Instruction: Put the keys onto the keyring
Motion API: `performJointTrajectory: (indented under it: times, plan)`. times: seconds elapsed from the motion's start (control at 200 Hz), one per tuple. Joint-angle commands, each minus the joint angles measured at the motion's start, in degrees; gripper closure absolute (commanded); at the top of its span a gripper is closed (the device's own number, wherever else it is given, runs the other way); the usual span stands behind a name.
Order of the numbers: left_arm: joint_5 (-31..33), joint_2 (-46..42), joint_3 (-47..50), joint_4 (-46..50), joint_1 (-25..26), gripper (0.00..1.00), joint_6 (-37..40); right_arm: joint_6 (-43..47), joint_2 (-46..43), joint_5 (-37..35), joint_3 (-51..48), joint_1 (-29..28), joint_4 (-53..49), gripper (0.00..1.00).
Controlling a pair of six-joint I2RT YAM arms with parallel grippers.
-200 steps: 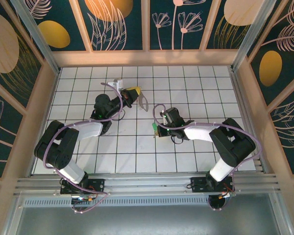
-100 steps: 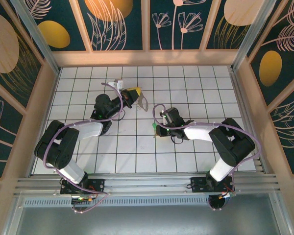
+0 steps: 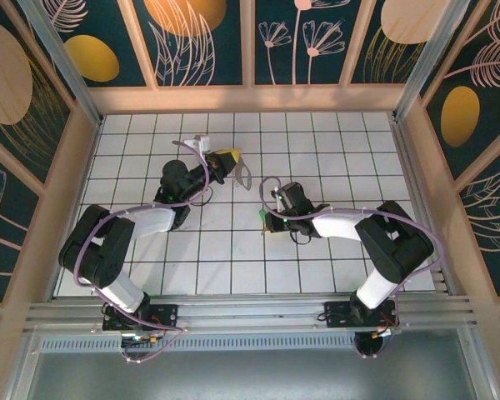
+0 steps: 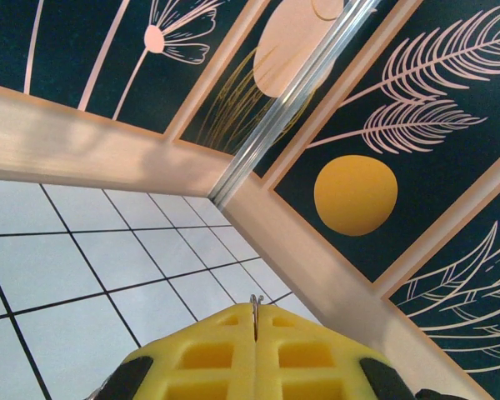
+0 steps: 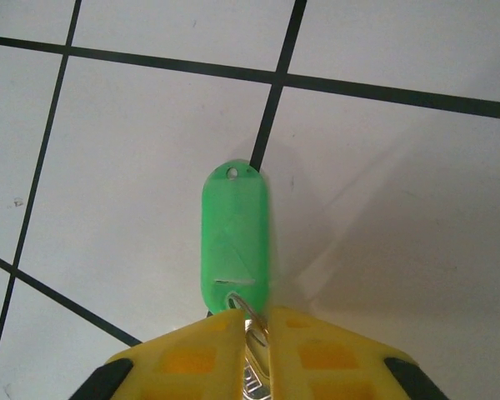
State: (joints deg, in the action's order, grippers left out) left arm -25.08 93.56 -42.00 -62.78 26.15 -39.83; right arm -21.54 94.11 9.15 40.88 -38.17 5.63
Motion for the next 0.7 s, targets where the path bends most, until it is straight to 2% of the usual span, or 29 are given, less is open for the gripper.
performJointTrajectory:
  times: [0.0,0.16,0.521,0.696]
  plan:
    - [-0.6,0.57,-1.32,-2.96,-0.05,1.0,-0.83,-0.34,0.82,0.87,1.39,0.34,0.54,0.9]
    - [-0.69,0.66,-1.29,-2.97,-0.05,1.0,-0.85,-0.26,0.34,0.7,1.21,0.29,0.31,1.0]
    - [-1.59,0.75,-1.43,-2.5,-0.05,1.0,-0.56,0.01,-5.55,-1.84,0.25,0.97,-1.76,1.0]
    - [-3.39,0.09,-2.98,2.17,0.47,1.0,2.17,0.34,-9.64,-2.55,-0.52,2.69,-2.16,1.0]
